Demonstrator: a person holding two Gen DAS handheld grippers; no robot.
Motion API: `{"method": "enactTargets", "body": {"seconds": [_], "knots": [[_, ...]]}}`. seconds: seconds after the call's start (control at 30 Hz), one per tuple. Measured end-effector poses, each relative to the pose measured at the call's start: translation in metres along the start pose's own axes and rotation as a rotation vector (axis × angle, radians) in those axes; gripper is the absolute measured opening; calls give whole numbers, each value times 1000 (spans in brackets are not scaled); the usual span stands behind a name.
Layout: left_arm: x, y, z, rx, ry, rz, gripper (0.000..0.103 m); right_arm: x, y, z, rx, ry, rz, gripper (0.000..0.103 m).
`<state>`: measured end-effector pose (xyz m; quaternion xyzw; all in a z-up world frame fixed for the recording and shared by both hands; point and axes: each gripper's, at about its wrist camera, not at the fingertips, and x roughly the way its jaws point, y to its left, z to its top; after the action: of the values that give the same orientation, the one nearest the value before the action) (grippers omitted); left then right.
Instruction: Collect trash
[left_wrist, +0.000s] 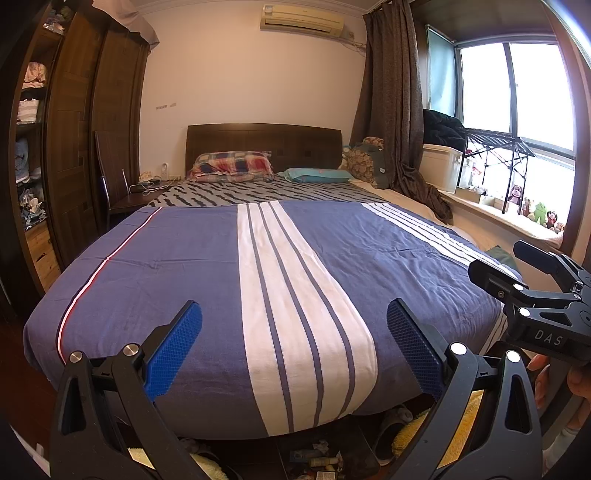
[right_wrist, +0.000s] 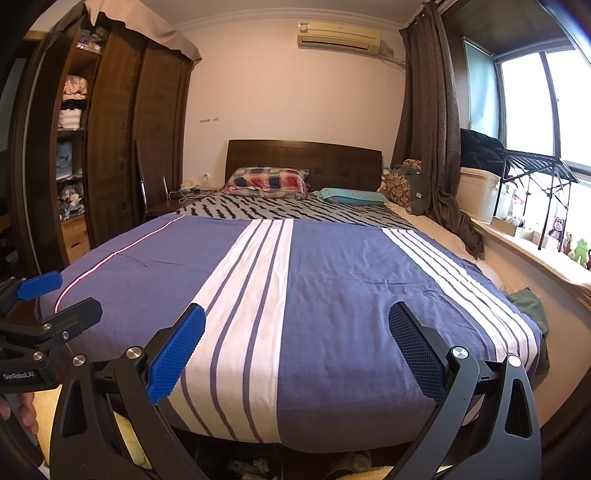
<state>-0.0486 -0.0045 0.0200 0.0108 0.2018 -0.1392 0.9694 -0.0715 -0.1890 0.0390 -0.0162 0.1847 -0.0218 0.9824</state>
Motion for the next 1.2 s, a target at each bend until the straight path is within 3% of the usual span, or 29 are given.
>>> {"method": "enactTargets", "body": {"seconds": [1.2], "knots": [[-3, 2, 3, -35, -19, 27, 95, 4, 0, 1, -10, 11, 3, 100]]}}
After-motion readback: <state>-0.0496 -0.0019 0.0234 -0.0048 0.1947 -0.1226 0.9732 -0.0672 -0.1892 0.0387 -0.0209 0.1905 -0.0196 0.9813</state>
